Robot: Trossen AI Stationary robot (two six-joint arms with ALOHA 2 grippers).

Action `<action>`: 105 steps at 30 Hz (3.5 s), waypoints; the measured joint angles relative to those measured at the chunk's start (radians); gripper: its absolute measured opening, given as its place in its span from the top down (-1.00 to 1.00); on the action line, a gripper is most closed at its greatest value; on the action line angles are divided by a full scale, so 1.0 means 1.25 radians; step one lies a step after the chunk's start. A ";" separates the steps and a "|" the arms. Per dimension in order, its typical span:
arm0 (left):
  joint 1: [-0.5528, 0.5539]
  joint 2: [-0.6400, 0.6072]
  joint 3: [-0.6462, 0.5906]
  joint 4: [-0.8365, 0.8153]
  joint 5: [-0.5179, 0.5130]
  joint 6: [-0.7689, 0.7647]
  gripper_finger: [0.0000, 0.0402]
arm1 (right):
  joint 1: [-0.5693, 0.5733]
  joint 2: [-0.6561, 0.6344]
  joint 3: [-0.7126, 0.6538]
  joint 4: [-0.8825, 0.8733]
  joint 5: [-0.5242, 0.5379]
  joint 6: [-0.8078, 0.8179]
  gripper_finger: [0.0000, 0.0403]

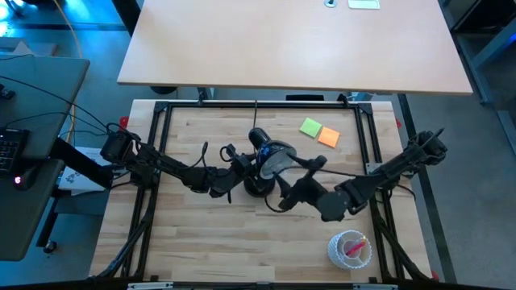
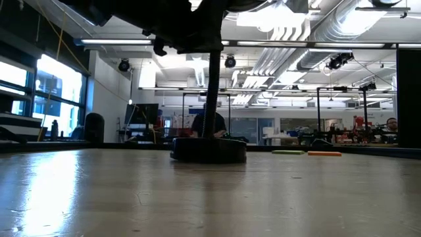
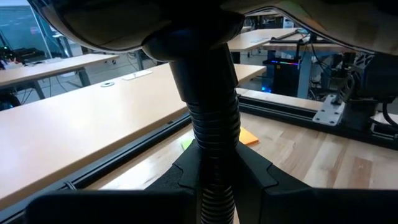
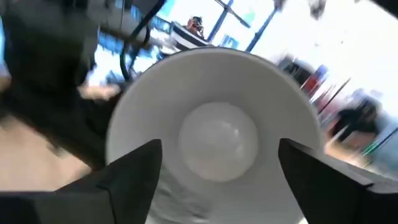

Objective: Screw lightbulb
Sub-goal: Remove the white lightbulb from the black lamp

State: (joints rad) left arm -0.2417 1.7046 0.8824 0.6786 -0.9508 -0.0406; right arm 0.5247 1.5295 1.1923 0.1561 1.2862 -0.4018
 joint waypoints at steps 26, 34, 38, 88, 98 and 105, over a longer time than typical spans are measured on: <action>0.006 0.001 -0.001 -0.001 0.030 -0.008 0.77 | -0.142 -0.001 0.000 -0.103 -0.167 0.263 -0.53; 0.006 0.001 -0.001 -0.001 0.034 -0.006 0.77 | -0.141 -0.001 0.000 -0.069 -0.162 -0.146 -0.29; 0.006 0.001 -0.001 -0.002 0.037 -0.001 0.77 | -0.132 -0.001 0.000 -0.098 -0.165 -0.383 -0.27; 0.021 -0.009 -0.002 -0.043 0.078 -0.007 0.77 | 0.001 -0.002 0.000 -0.123 -0.051 0.430 -0.68; 0.021 -0.009 -0.002 -0.040 0.081 -0.009 0.77 | -0.064 -0.001 0.000 -0.167 -0.084 0.565 -0.67; 0.021 -0.009 -0.002 -0.039 0.081 -0.010 0.77 | -0.095 -0.001 0.000 -0.156 -0.118 0.377 -0.61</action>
State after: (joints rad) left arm -0.2150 1.6939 0.8804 0.6296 -0.8494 -0.0526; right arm 0.4057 1.5280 1.1923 -0.0391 1.1389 0.0700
